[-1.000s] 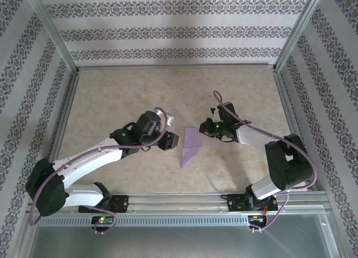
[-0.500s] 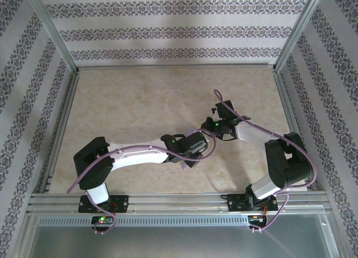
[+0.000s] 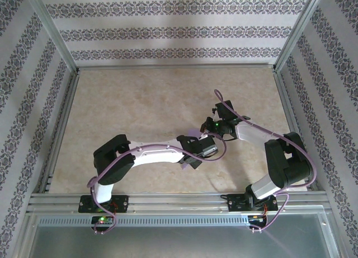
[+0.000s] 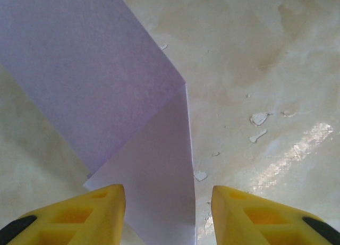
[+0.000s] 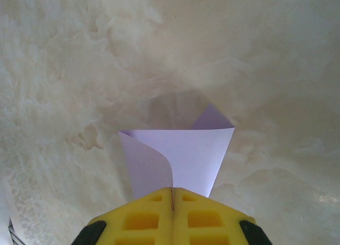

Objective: Fold a paper plane with a square sheet of paper (fold left side to right side)
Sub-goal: Place the paper at the center of the table, then fold the wing for the fifth time at the center of the table.

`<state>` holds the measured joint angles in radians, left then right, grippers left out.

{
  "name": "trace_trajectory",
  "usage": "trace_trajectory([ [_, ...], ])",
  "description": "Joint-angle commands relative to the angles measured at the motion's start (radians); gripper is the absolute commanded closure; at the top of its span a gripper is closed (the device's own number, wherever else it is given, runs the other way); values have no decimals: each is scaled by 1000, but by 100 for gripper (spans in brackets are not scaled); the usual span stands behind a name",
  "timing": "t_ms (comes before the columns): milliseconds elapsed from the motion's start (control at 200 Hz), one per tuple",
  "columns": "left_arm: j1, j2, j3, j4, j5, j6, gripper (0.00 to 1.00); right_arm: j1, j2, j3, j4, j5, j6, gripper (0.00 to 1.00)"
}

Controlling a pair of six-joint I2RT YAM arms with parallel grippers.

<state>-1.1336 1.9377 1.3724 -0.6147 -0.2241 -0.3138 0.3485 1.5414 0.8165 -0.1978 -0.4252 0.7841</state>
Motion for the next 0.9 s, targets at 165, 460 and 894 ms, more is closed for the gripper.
trace_trajectory([
  [165,-14,52,44,-73,-45,-8,62,-8,8,1,11,22,21,100],
  [460,-12,69,50,-83,-73,-8,80,-9,19,1,12,23,15,100],
  [894,3,58,33,-58,-42,-4,93,-129,-123,-77,-99,75,-89,61],
])
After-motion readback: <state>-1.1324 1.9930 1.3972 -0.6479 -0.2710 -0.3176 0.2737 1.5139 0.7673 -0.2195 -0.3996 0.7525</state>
